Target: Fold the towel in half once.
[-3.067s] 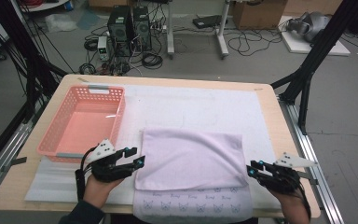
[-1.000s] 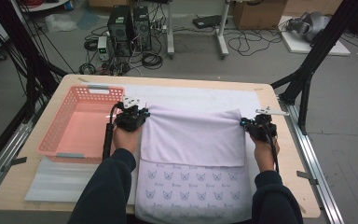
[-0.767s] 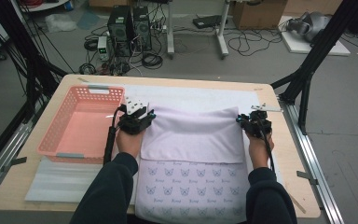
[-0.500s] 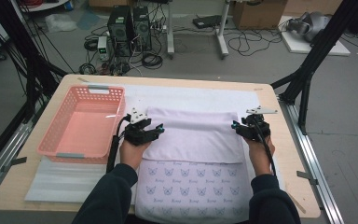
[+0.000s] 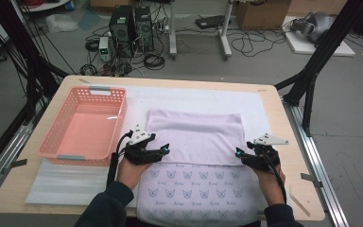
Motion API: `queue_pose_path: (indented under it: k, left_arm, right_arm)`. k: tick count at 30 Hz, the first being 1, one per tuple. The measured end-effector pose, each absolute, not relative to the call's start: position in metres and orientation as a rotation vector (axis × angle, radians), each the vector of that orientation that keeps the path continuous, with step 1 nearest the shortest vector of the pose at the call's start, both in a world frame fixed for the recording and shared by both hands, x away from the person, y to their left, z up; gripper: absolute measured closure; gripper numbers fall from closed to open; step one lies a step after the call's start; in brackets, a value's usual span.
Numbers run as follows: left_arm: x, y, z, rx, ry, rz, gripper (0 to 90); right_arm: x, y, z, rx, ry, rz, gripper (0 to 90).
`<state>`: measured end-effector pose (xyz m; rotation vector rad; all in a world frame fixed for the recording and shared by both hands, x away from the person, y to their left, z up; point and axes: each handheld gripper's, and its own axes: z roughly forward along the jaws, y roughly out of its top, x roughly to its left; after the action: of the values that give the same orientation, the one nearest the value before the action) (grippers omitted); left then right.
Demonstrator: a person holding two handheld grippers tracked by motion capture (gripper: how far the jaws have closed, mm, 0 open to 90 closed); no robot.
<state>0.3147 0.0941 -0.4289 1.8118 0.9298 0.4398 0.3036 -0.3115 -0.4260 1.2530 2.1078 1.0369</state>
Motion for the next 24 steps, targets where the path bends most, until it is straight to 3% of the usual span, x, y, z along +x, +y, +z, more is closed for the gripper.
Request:
queue_pose_path:
  k: [2,5,13,19,24]
  left_arm:
    - [0.31,0.098,-0.431,1.835,0.947,0.426,33.2]
    - [0.301,0.104,-0.435,1.863,0.951,0.445,43.1]
    - [0.286,0.122,-0.439,1.844,1.015,0.466,44.8]
    - [0.284,0.122,-0.445,1.858,1.083,0.438,49.0]
    - [0.287,0.125,-0.449,1.871,1.122,0.407,45.8]
  right_arm:
    - [0.295,-0.313,-0.427,1.255,2.102,1.041,46.6]
    - [0.282,-0.317,-0.427,1.26,2.113,1.048,47.6]
    - [0.258,-0.327,-0.427,1.309,2.083,1.116,50.7]
    - [0.258,-0.321,-0.432,1.303,2.1,1.097,47.7]
    - [0.26,-0.316,-0.432,1.266,2.126,1.103,47.9]
